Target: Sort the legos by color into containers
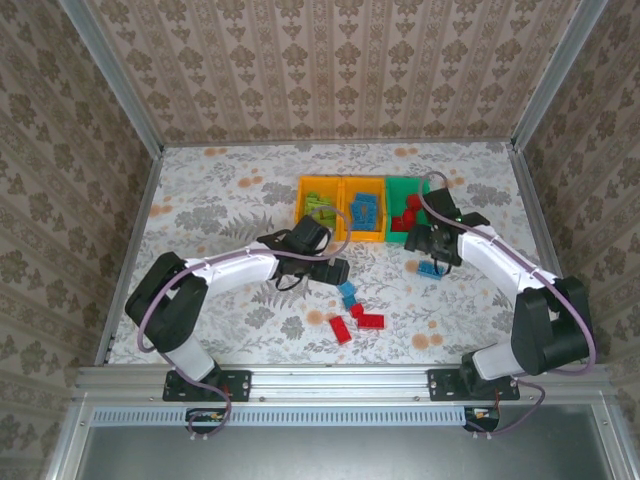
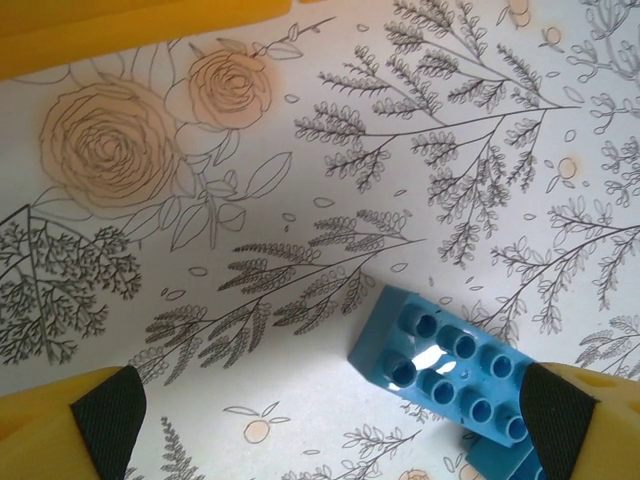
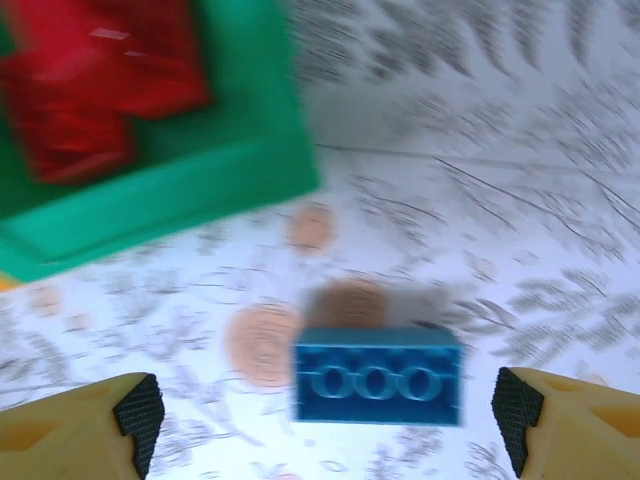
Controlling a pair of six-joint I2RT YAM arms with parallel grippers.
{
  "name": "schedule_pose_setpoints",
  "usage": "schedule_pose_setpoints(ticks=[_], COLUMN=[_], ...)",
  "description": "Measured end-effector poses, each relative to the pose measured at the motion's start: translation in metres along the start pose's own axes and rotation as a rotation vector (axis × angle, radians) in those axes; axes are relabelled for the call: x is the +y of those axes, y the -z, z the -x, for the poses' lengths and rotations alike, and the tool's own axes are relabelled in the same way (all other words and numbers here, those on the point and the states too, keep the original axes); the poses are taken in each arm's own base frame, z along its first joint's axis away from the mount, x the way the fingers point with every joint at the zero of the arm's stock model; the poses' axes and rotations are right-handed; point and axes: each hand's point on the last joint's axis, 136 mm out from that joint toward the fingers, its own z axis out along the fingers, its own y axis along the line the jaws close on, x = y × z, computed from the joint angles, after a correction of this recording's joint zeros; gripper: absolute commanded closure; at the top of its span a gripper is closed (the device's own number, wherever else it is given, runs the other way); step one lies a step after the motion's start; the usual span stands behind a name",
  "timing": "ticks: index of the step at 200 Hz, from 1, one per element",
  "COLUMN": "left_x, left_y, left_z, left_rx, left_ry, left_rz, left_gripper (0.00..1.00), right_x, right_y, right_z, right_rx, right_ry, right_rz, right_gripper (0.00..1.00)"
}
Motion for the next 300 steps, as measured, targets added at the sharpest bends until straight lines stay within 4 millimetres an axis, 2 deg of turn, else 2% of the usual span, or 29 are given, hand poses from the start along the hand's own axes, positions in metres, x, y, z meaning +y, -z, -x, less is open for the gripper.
schedule_pose_setpoints(ticks=[12, 26, 52, 118, 152, 193, 219, 237, 252, 278, 300], left_x=[-0.002, -0.003, -0.004, -0.003, -0.003, -0.003, -0.002, -0.002, -0.002, -0.002, -0.002], left_y=[0.000, 0.000, 0.000, 0.000, 0.000, 0.000, 0.000, 0.000, 0.000, 0.000, 0.000], left_z=[0.003, 0.005, 0.005, 0.005, 0.005, 0.005, 0.005, 0.006, 0.005, 0.005, 0.005], left_rx=[-0.005, -0.007, -0.006, -0.007, -0.007, -0.008, -0.010, -0.010, -0.009, -0.009, -0.009], left_ry=[-0.001, -0.001, -0.001, -0.001, -0.001, -0.001, -0.001, 0.000, 0.000, 0.000, 0.000], left_rz=[-0.005, -0.010, -0.011, -0.010, -0.010, -0.006, -0.003, -0.002, -0.002, -0.002, -0.002], left_gripper=[0.00, 0.00, 0.00, 0.00, 0.00, 0.00, 0.00, 0.00, 0.00, 0.00, 0.00], right_x=[-0.013, -0.018, -0.017, -0.009, -0.013, -0.014, -0.007, 0.007, 0.027, 0.077, 0.117], right_y=[-0.006, -0.009, -0.011, -0.039, -0.059, -0.057, -0.050, -0.036, -0.019, 0.011, 0.029], right_z=[-0.008, -0.015, -0.016, -0.031, -0.043, -0.040, -0.036, -0.031, -0.019, 0.013, 0.035], right_rx=[0.030, 0.050, 0.063, 0.159, 0.223, 0.217, 0.192, 0.156, 0.111, 0.019, -0.019], right_ry=[-0.030, -0.037, -0.044, -0.039, -0.011, 0.003, 0.022, 0.055, 0.067, 0.055, 0.041], right_rz=[-0.032, -0.046, -0.034, -0.019, -0.059, -0.062, -0.031, 0.016, 0.090, 0.294, 0.431], right_gripper=[0.07, 0.06, 0.05, 0.05, 0.21, 0.50, 0.53, 0.53, 0.53, 0.53, 0.51])
